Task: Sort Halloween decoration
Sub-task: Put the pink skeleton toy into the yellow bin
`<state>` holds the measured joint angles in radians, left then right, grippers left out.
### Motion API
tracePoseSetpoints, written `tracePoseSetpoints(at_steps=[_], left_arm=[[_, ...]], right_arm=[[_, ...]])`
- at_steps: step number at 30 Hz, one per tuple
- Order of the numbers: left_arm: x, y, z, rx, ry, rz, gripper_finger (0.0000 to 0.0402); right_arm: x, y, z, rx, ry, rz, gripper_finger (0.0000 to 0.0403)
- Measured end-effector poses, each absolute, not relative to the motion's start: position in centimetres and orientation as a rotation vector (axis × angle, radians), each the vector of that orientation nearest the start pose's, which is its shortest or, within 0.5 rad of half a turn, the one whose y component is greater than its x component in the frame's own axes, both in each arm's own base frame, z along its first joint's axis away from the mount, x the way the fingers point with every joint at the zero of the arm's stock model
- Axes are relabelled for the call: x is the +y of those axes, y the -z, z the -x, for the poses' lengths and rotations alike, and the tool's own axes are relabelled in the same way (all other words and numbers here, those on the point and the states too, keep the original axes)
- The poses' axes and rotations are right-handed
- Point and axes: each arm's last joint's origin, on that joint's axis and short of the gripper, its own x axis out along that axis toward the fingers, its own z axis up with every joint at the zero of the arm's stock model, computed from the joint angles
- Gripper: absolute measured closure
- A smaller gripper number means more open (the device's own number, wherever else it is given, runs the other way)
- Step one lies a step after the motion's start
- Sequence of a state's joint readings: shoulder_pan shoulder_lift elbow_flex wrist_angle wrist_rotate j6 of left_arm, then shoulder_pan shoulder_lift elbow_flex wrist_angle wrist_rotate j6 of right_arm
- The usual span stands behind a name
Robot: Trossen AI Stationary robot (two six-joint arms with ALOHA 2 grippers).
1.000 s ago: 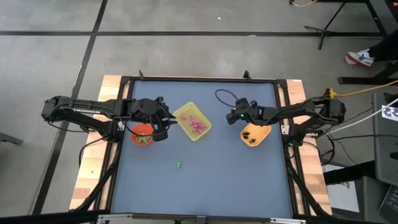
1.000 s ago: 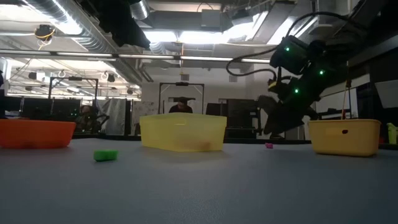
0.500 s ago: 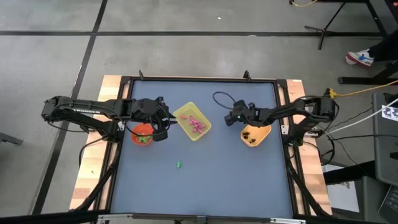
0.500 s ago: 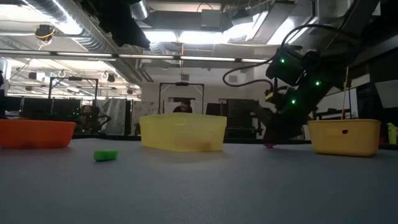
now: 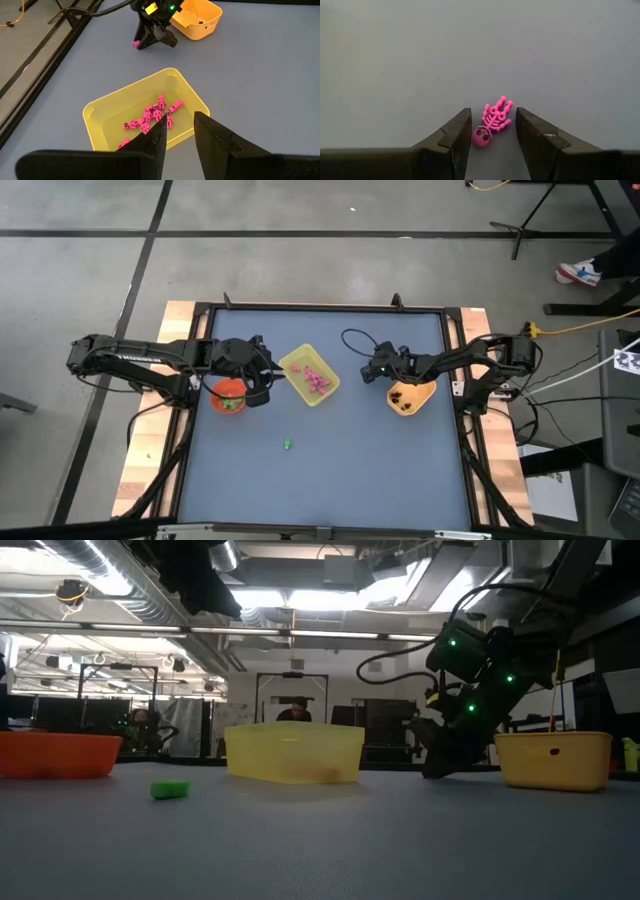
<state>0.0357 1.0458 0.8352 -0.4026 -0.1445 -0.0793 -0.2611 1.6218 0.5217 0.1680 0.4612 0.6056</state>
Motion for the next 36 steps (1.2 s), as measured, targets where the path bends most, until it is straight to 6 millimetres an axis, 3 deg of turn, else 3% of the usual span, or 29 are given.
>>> tracePoseSetpoints(at_steps=[14,27,36], left_arm=[[1.2,-28.4,-21.8,0.606,-0.199,0.043,0.032],[1.2,-28.4,-21.8,0.606,-0.199,0.043,0.032],[1.2,-28.4,-21.8,0.606,-0.199,0.043,0.032]], right_arm=[[-7.8,-10.1,-24.2,0.71,0.928,-0.441,0.0352],[-7.9,-10.4,-24.3,0.713,0.9,-0.391,0.0346],[-8.5,-13.8,-27.5,0.641,0.745,-0.311,0.0345]])
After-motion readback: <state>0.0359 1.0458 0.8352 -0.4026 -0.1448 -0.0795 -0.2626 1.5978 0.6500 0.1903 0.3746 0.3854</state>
